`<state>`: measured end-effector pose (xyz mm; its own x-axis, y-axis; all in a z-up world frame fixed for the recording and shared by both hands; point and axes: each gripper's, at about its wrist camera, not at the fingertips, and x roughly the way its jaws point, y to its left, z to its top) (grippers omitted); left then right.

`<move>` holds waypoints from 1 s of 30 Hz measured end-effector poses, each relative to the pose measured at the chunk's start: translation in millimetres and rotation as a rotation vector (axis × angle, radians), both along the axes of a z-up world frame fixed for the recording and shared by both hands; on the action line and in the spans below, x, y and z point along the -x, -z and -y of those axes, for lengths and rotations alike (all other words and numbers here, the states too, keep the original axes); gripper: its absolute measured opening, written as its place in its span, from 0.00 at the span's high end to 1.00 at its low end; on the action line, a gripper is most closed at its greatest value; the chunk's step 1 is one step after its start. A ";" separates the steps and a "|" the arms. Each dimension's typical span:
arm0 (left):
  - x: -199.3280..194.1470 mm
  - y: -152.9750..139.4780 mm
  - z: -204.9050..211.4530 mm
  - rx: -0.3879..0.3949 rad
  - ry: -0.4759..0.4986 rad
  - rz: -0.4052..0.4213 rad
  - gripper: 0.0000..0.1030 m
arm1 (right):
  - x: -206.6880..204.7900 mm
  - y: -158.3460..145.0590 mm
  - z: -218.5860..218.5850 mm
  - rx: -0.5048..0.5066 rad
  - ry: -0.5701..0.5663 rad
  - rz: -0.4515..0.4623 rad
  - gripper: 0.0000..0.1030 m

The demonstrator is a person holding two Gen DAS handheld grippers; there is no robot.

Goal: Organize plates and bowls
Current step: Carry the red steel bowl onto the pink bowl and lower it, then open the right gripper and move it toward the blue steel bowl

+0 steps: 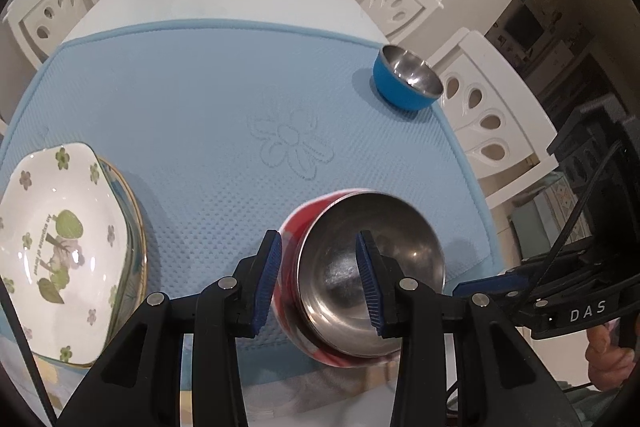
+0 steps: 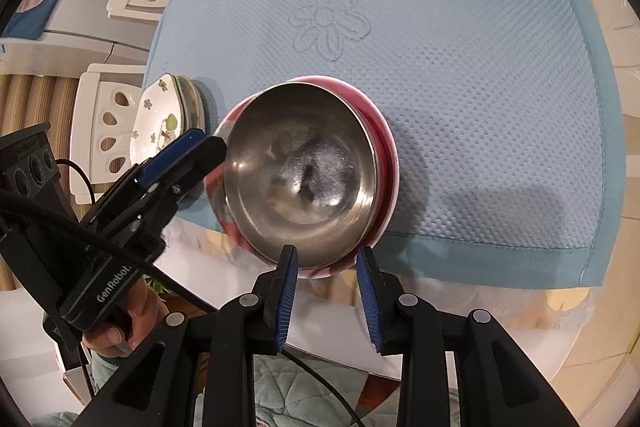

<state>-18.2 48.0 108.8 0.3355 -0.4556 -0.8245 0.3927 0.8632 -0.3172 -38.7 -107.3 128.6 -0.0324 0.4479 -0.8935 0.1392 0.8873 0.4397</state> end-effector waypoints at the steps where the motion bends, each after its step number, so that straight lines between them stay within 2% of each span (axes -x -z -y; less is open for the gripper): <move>1: -1.0 -2.5 -0.4 0.002 -0.001 0.006 0.66 | 1.0 -3.2 3.2 -0.003 -0.004 0.006 0.71; 9: -11.3 -28.2 10.2 -0.007 0.044 0.082 0.66 | -1.4 -27.5 23.4 -0.019 0.018 0.078 0.71; 17: -37.4 -59.3 51.9 -0.015 0.150 0.176 0.64 | -11.1 -57.3 70.4 -0.003 0.145 0.167 0.70; 18: -40.9 -62.1 57.9 -0.014 0.163 0.185 0.64 | -12.7 -61.8 79.6 -0.004 0.170 0.181 0.69; 19: -47.4 -65.7 66.9 -0.014 0.182 0.196 0.64 | -14.2 -65.8 89.7 -0.003 0.202 0.196 0.61; 20: -52.6 -67.7 73.3 -0.015 0.194 0.200 0.64 | -15.6 -68.9 99.5 -0.002 0.238 0.205 0.47; 21: -60.5 -69.8 82.2 -0.014 0.210 0.202 0.62 | -17.5 -71.7 112.6 -0.009 0.286 0.216 0.41; 22: -67.3 -71.3 88.1 -0.009 0.222 0.201 0.59 | -19.3 -74.4 123.6 -0.022 0.325 0.228 0.39; 24: -79.3 -73.1 98.8 0.008 0.239 0.196 0.59 | -24.9 -79.6 137.6 -0.031 0.368 0.251 0.39; 30: -134.2 -57.4 136.9 0.092 0.269 0.103 0.59 | -47.6 -77.0 160.8 0.072 0.422 0.297 0.39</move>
<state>116.1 -88.9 166.2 0.2722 -0.6112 -0.7432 0.6380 0.6928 -0.3361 8.8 -268.1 205.7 0.3969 0.3042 -0.8660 0.3697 0.8106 0.4541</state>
